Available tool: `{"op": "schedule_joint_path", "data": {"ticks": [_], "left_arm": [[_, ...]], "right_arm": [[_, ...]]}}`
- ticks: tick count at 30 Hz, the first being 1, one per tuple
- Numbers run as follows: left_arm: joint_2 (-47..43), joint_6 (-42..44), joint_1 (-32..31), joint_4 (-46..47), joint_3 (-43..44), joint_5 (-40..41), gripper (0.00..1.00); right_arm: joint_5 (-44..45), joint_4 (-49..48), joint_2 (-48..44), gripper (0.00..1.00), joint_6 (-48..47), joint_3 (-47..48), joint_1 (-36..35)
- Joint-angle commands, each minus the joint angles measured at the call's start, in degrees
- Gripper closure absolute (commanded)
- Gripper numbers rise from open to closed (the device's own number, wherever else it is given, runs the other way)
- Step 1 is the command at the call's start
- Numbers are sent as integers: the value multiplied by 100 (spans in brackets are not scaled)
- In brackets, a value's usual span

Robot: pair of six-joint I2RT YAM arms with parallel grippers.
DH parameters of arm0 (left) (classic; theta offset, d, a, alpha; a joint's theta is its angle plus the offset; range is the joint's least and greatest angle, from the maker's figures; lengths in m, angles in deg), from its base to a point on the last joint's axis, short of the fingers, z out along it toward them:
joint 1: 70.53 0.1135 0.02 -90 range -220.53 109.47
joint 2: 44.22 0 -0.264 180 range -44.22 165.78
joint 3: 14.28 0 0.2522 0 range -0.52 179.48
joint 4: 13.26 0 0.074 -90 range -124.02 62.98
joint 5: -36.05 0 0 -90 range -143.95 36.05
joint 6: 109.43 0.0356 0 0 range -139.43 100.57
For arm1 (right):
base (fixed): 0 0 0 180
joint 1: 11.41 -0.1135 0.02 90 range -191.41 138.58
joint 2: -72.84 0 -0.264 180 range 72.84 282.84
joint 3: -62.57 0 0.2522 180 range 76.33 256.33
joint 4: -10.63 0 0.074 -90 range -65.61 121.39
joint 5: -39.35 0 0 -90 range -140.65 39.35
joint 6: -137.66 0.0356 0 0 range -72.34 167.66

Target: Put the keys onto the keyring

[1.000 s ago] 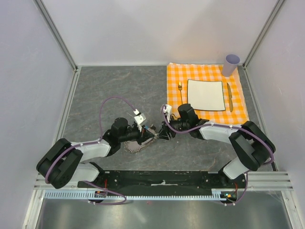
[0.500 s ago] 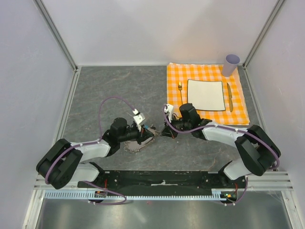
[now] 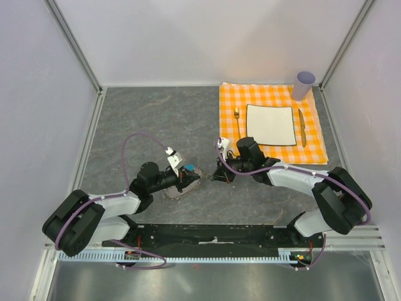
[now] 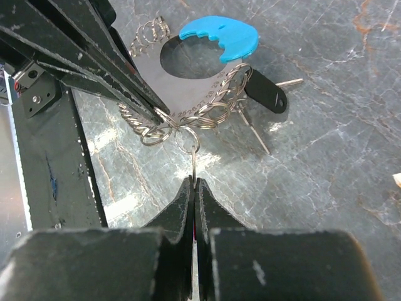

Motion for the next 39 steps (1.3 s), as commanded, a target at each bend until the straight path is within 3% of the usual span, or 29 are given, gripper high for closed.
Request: {"op": "schedule_joint_path", "data": {"ticks": [1,9,15,17,21,22,24,28,34,39], "left_arm": [[66,-482,97,1306,-149,132,98],[743,-1028,106,2879,-202,290,98],[1007,-1169,97,3197,-175,185,98],[929,-1134,97,3127,-201,150,98],[666,-967,106,2741,-237,150,98],[603,-863,106,2653,-245,176,98],[446,-783,97,2407,-228,159,98],[225,-589,106,1906,-175,194,98],[32,-440,97,720,88,247,96],[137,-326,97,-61,369,879,95]], "right_arm": [[189,54,19,100,128,-187,-97],[4,-658,-60,100,787,-363,-590],[450,-624,-200,100,841,-442,-634],[689,-466,-315,94,727,-468,-616],[918,-298,-789,80,577,-530,-476],[953,-246,-859,69,559,-530,-450],[1006,-192,-1070,59,533,-547,-335],[1120,-201,-1396,55,375,-556,-247],[2025,-175,-1835,42,339,-661,-203],[2781,-8,-2011,36,401,-714,-159]]}}
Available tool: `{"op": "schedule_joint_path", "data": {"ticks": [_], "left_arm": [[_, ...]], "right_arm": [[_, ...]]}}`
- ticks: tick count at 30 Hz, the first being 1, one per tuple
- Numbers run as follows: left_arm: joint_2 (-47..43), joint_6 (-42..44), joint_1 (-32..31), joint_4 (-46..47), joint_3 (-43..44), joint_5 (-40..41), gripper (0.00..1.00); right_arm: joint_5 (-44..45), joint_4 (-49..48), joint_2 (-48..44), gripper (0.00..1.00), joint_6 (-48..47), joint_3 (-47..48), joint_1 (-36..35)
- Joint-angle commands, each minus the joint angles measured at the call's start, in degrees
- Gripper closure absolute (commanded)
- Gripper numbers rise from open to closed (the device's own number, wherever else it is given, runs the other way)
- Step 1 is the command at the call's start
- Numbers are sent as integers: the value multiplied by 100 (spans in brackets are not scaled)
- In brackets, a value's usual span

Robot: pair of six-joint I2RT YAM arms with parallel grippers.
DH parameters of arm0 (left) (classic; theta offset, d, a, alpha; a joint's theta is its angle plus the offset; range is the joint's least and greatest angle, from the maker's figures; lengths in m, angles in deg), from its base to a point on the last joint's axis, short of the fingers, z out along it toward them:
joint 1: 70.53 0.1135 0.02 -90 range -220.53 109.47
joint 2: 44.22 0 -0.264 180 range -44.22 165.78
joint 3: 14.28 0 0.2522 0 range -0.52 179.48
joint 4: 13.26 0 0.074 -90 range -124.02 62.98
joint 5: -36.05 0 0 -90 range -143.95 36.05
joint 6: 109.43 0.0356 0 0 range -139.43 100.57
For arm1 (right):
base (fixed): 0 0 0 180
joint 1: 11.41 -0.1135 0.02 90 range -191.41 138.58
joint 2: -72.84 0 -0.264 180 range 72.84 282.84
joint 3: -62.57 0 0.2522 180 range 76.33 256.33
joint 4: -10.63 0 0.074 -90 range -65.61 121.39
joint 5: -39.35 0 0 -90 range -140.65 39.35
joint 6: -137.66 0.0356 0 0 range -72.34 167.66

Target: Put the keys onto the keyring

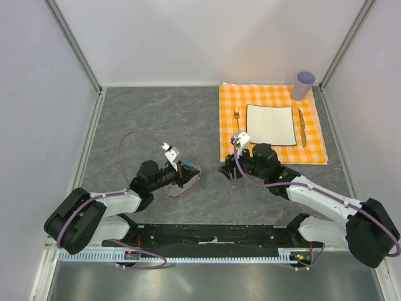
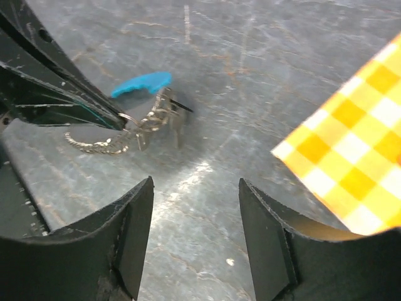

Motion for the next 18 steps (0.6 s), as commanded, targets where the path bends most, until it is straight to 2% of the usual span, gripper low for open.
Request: {"op": "schedule_joint_path", "data": {"ticks": [1,6,11,14,16,17,18], "left_arm": [[86,418,18,-1161,542,608,93],[1016,278,-17,-2017,1316,521,88],[1537,128,-262,-2781,1957,757,73],[1187,-30,-342,-2966,1985,1073,63],[566,-232,-342,-3124,1915,1398,51],[318,-311,-333,-3273,1923,1878,46],[107,-425,-324,-3692,1949,2144,36]], "right_arm": [[801,95,-191,35,-17,-85,53],[1108,165,-323,34,36,-138,70],[1811,315,-525,25,106,-182,114],[2329,464,-691,16,176,-182,158],[2584,621,-823,9,203,-155,176],[2934,692,-859,7,229,-138,184],[3103,771,-894,4,299,-77,185]]}}
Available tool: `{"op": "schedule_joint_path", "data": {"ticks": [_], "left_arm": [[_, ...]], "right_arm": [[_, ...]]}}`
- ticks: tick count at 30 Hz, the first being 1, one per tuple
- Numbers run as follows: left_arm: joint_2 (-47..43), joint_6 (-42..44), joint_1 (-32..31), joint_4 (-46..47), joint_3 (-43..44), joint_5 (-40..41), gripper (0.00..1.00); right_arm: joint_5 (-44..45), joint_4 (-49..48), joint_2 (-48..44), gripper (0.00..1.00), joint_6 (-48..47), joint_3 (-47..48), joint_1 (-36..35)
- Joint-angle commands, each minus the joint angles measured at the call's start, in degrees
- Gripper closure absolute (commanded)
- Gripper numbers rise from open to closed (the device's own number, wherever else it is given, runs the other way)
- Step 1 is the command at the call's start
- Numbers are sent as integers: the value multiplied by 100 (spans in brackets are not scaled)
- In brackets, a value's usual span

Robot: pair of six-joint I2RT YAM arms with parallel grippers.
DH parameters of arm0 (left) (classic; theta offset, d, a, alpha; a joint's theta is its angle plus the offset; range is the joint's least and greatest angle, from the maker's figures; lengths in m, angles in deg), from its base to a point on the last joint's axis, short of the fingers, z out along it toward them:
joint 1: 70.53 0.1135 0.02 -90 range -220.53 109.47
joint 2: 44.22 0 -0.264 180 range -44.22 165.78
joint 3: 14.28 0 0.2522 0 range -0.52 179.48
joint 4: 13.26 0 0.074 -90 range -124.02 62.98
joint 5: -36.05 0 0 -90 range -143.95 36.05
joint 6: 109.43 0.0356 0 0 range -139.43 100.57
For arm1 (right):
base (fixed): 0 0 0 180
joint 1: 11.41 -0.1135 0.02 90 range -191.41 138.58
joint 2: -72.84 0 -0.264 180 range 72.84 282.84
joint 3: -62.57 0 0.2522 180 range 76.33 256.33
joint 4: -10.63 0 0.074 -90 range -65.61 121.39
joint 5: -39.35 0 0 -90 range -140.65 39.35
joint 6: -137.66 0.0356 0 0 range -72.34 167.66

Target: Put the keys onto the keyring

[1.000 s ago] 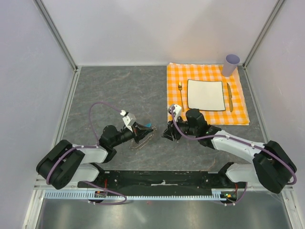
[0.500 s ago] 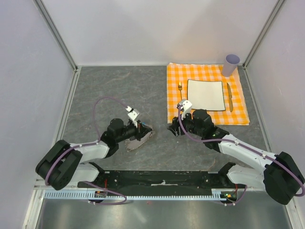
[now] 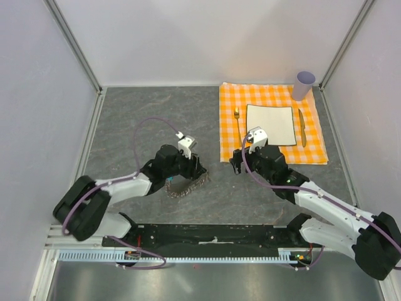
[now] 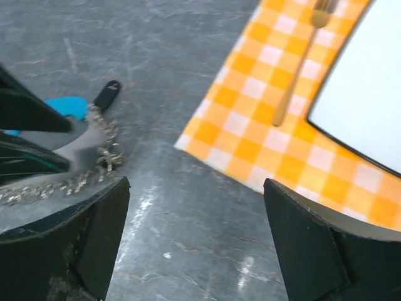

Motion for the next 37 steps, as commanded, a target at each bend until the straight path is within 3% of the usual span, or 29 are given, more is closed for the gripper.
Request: {"op": "schedule_joint_path", "data": {"ticks": [1,7,13,22,28,37], "left_arm": [[-1354,-474,17,-900,259,1337,33],[-2340,-1396,183,-3349,979,3366,1],[-3711,-1696,210,-4461,1271,4414,0],[-5459,-879,210,-4954,1754,4924,0],[-6129,-273,210,-5060,1825,5372,0],[-6578,-9,210,-5025,1763,5373,1]], "right_arm": [[1248,391,-310,3,232,101,56],[2847,1260,-845,2,548,391,152],[3823,1868,-1776,2,716,602,293],[4291,2273,-3087,2,215,1006,302],[4440,2343,-3492,2,-14,1129,293],[4502,2343,-3616,2,-119,1182,302]]}}
